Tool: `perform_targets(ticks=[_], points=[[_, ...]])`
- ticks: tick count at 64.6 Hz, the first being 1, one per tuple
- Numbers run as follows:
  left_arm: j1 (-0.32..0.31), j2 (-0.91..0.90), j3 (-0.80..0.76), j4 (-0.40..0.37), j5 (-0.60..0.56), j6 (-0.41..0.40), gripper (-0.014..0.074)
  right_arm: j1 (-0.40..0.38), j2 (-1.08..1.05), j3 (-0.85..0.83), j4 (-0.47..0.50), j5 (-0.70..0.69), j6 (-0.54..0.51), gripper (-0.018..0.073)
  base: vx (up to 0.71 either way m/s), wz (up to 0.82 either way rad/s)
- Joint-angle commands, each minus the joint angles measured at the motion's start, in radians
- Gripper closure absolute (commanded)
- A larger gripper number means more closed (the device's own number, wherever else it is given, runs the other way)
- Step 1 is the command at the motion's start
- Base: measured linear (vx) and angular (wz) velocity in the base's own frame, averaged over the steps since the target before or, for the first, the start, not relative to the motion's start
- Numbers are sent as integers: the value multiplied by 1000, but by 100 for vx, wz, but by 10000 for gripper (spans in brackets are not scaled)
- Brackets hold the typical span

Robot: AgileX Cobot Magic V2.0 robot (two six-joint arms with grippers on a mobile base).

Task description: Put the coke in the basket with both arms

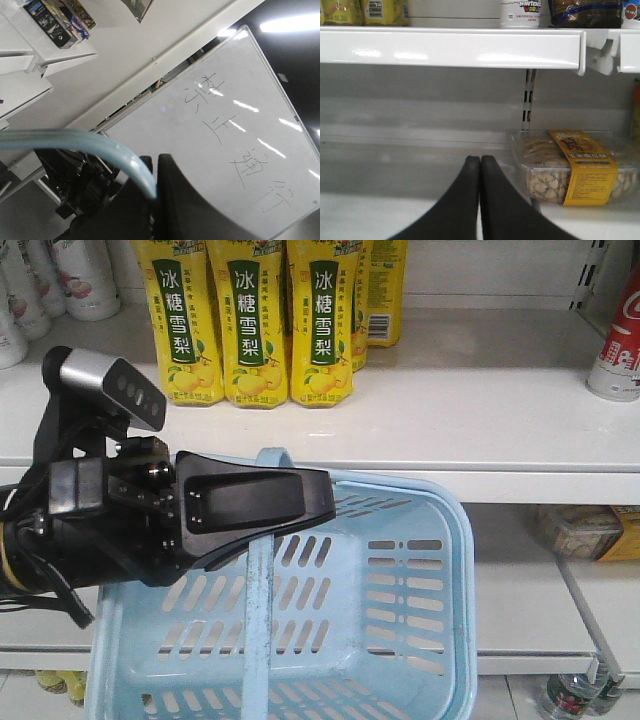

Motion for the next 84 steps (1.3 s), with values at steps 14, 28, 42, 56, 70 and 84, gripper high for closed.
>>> perform_targets(ticks=[14,28,42,56,70,84], points=[[-7,-27,-28,-84,-194,12,603,-6,17,6,-3,-81,5,569,0,0],[-7,-27,-28,-84,-194,12,603,-6,17,6,262,-210,228,569,0,0],[-7,-27,-28,-84,-194,12,603,-5,17,2,552,-345,378,569,0,0],[-7,-26,-28,-84,-194,12,603,-4,24,-250,315,-120,340,569,0,0],[-7,-25,-28,-84,-194,12,603,-4,141,-543,8,127,230,496,0,0],[-7,-25,-28,-84,-194,12,602,-6,230,-576,-64,33,175,151,0,0]])
